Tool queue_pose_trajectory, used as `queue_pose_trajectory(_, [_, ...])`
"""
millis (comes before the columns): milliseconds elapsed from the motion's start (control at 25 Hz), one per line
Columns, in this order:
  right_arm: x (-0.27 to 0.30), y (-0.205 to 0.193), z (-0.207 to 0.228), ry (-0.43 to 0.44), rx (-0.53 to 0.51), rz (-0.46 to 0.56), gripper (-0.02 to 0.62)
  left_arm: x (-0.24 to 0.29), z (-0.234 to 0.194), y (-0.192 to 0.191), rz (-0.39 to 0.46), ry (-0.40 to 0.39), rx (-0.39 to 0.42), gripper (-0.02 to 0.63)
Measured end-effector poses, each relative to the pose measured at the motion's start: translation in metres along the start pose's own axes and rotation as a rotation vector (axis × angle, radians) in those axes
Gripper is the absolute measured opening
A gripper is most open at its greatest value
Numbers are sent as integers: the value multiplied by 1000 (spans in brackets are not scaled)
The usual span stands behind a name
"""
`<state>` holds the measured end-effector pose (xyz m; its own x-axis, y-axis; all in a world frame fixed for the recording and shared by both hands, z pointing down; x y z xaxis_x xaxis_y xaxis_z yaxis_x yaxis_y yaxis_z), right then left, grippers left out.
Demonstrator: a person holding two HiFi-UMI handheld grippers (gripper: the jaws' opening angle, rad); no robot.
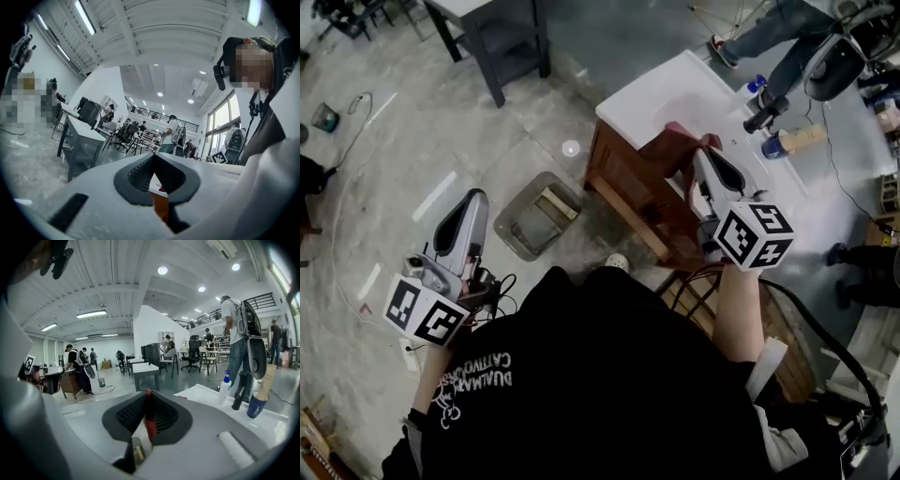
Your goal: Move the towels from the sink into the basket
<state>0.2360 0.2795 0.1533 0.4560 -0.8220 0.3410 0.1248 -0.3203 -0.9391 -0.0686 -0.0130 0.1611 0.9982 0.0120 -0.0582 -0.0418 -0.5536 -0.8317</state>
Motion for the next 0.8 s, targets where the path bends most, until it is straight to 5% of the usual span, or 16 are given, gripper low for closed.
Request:
queue_pose_trajectory(520, [68, 20, -162, 242, -5, -28, 37, -166, -53, 24, 95, 194, -9, 0])
queue_pose_trajectory(800, [109, 9, -238, 422, -32, -116, 37, -246, -57, 2, 179, 372, -99, 0])
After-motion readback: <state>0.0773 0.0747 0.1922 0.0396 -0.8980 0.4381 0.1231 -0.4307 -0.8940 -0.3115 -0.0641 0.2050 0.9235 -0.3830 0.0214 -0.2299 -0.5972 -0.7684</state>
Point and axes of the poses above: the fingertips, and each gripper's own axes: x forward along the fingers, z to its right, y out of its top, the point moved 10 cm from there along -x, backward along the fingers, and after that the axes turned 8 degrees about -x, right-handed, at the moved point
